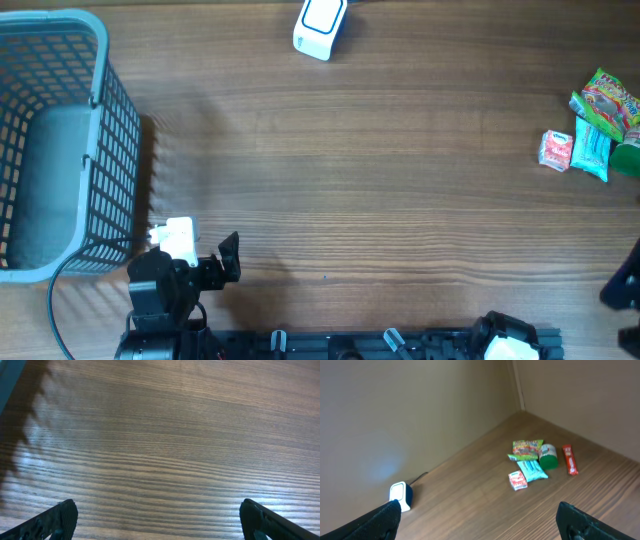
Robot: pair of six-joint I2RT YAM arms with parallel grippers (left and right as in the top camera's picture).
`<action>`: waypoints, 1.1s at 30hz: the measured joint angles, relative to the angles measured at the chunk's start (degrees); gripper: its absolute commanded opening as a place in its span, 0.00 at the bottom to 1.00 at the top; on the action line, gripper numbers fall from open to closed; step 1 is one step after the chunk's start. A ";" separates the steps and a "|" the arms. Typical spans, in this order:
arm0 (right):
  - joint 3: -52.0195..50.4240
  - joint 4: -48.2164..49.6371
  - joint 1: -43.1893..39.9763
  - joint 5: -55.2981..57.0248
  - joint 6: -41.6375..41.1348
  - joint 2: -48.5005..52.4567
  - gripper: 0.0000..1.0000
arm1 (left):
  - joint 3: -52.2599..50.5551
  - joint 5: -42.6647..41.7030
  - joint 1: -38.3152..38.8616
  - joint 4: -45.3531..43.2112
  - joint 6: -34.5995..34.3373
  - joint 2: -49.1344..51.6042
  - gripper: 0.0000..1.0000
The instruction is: Scan the item barcode
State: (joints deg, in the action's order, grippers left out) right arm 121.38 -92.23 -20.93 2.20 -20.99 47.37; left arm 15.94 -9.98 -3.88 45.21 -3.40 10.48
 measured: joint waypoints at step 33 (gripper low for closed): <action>-120.41 98.07 18.75 -3.26 -0.83 -46.27 1.00 | 0.00 0.00 0.00 0.02 0.00 -0.04 1.00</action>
State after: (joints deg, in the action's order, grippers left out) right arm 0.97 5.85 -2.17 -1.06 -21.82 1.10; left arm 15.94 -9.98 -3.88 45.23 -3.40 10.44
